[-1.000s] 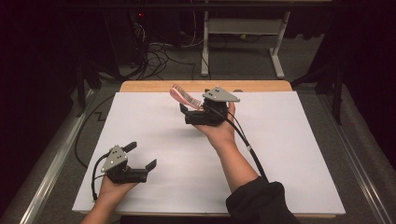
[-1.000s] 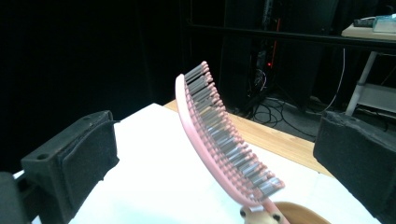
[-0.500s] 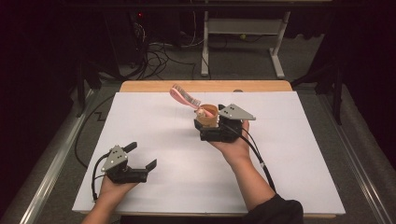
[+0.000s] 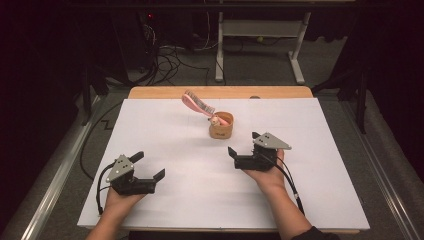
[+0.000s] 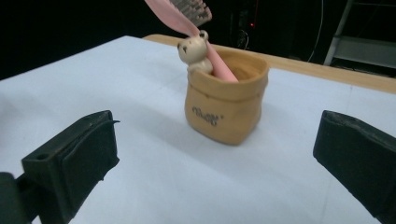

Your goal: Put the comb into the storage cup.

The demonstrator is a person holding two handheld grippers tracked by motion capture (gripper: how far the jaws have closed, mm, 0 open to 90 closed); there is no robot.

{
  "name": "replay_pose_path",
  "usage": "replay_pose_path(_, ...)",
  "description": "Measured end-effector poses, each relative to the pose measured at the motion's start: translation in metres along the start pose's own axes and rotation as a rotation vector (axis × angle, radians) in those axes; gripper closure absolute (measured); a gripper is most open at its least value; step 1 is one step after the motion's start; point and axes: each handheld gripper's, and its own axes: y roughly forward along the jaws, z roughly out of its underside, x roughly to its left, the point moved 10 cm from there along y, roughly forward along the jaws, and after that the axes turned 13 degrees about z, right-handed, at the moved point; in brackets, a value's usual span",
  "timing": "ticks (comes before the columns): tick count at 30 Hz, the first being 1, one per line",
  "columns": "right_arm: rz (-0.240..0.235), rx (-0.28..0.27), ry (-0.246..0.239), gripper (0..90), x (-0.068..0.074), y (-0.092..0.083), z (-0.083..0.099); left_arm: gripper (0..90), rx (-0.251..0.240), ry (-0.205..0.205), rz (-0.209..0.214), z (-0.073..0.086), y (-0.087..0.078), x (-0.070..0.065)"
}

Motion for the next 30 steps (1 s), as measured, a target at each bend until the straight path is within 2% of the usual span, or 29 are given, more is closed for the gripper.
replay_pose_path(3,0.007,0.009,-0.015,0.5,-0.005,-0.008,0.011,0.0,0.001,0.001,-0.002,0.0,-0.001,0.001)
replay_pose_path(9,0.014,0.0,-0.013,0.5,-0.019,-0.033,0.028,0.0,0.004,-0.004,-0.013,0.001,-0.002,0.003)
replay_pose_path(18,0.073,-0.041,0.027,0.5,-0.059,-0.078,0.044,0.0,-0.011,0.003,-0.01,-0.003,-0.006,-0.002)
replay_pose_path(26,0.109,-0.075,0.061,0.5,-0.09,-0.118,0.056,0.0,-0.01,-0.009,-0.017,-0.001,-0.006,0.001)
replay_pose_path(30,0.129,-0.083,0.053,0.5,-0.091,-0.123,0.058,0.0,-0.019,-0.005,-0.015,-0.003,-0.005,0.0)
